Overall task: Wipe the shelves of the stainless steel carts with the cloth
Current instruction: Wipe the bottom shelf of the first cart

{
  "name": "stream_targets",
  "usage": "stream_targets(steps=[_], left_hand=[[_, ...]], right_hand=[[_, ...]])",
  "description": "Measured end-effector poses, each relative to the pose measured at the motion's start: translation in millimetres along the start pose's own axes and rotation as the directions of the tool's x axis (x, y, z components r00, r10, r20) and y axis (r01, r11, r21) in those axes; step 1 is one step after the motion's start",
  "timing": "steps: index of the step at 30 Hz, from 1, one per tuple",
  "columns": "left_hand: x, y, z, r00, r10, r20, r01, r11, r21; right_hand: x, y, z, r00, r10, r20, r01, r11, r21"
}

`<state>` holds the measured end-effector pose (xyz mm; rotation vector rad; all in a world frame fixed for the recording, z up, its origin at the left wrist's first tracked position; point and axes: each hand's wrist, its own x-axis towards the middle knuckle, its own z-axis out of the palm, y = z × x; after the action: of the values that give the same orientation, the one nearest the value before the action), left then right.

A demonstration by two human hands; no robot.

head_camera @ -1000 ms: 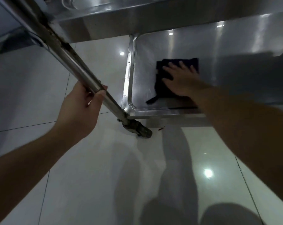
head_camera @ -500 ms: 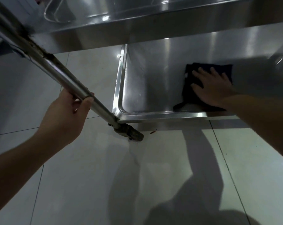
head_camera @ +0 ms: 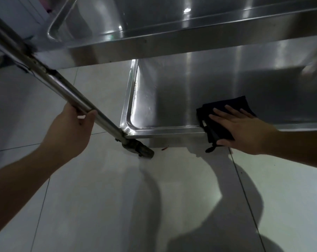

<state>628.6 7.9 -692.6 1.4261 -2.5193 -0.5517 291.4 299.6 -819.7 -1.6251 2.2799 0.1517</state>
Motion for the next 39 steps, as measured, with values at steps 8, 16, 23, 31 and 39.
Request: stream_targets(steps=[8, 16, 23, 31, 39], left_hand=[[-26, 22, 30, 0.826, -0.307, 0.474, 0.329, 0.944, 0.038], [-37, 121, 101, 0.798, 0.312, 0.516, -0.396, 0.916, 0.058], [-30, 212, 204, 0.852, 0.355, 0.385, -0.377, 0.926, -0.021], [-12, 243, 259, 0.901, 0.312, 0.302, -0.308, 0.949, -0.061], [-3, 251, 277, 0.897, 0.346, 0.275, -0.377, 0.924, 0.066]], right_hand=[[-30, 46, 7, 1.000, -0.002, -0.004, 0.002, 1.000, 0.014], [-29, 44, 13, 0.996, -0.001, -0.092, 0.007, 0.998, 0.060], [-30, 42, 9, 0.994, -0.001, -0.105, 0.008, 0.997, 0.072], [-40, 47, 2, 0.997, 0.044, -0.068, -0.033, 0.987, 0.158], [-85, 116, 13, 0.950, 0.299, -0.094, -0.268, 0.931, 0.249]])
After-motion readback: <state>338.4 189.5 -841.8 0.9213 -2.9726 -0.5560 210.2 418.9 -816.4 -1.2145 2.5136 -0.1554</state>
